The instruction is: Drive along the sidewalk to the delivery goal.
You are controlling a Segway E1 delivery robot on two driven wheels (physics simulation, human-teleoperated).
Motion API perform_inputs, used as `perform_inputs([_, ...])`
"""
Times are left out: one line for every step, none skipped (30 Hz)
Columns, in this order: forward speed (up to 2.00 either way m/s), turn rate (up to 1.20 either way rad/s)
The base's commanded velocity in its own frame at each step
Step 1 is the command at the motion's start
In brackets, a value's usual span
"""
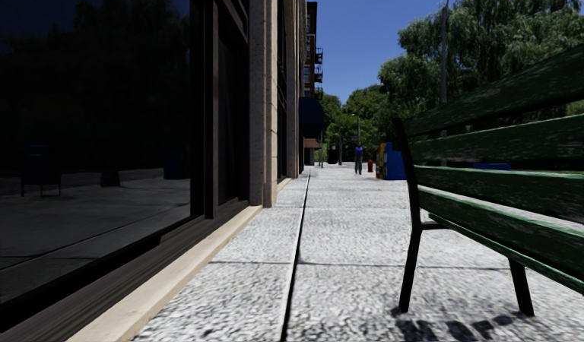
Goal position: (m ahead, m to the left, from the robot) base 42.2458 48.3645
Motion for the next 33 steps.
perform_inputs([2.00, 0.00])
perform_inputs([2.00, 0.00])
perform_inputs([2.00, 0.00])
perform_inputs([2.00, 0.00])
perform_inputs([2.00, 0.00])
perform_inputs([2.00, 0.00])
perform_inputs([2.00, 0.00])
perform_inputs([2.00, 0.00])
perform_inputs([2.00, 0.00])
perform_inputs([2.00, 0.00])
perform_inputs([2.00, 0.00])
perform_inputs([2.00, 0.00])
perform_inputs([2.00, 0.00])
perform_inputs([2.00, -0.02])
perform_inputs([2.00, -0.02])
perform_inputs([2.00, -0.04])
perform_inputs([2.00, -0.10])
perform_inputs([2.00, -0.18])
perform_inputs([2.00, -0.18])
perform_inputs([2.00, -0.24])
perform_inputs([2.00, -0.26])
perform_inputs([2.00, -0.26])
perform_inputs([2.00, -0.26])
perform_inputs([2.00, -0.27])
perform_inputs([2.00, -0.27])
perform_inputs([2.00, -0.27])
perform_inputs([2.00, -0.27])
perform_inputs([2.00, -0.27])
perform_inputs([2.00, -0.27])
perform_inputs([2.00, -0.27])
perform_inputs([2.00, -0.27])
perform_inputs([2.00, -0.27])
perform_inputs([2.00, -0.27])
